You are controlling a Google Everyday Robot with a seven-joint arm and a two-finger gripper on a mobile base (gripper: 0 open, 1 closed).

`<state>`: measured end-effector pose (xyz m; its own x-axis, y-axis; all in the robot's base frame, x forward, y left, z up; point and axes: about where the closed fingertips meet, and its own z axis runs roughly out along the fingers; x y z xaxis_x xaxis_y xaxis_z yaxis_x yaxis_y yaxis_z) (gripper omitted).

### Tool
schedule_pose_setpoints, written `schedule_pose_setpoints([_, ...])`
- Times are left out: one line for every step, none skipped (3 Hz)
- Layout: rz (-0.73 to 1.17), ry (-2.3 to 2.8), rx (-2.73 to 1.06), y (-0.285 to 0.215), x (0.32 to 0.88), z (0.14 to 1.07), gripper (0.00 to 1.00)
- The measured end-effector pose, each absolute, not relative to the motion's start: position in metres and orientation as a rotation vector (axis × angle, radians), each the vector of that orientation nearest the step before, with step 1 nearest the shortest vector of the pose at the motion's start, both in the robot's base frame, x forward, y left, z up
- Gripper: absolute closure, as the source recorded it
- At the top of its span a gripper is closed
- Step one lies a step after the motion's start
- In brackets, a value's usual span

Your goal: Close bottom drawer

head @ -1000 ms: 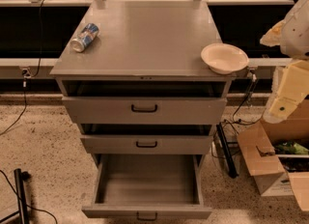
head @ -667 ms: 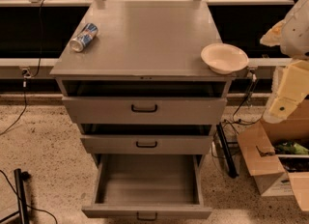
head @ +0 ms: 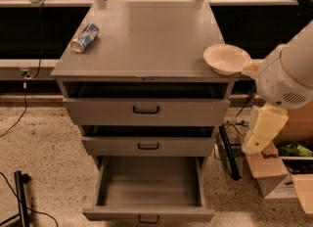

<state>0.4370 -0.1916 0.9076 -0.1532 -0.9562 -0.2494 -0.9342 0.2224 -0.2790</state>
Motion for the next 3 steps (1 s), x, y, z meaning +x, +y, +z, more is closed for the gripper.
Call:
schedule_pose_setpoints([-0.092,2.12,-1.75,-0.187,0.44,0.878,0.0])
schedule_pose_setpoints([-0.02,2.109,-1.818,-0.18,0.444,0.866,0.0])
schedule_pose_setpoints([0.177,2.104,-1.904,-0.156,0.447,0.796,0.0])
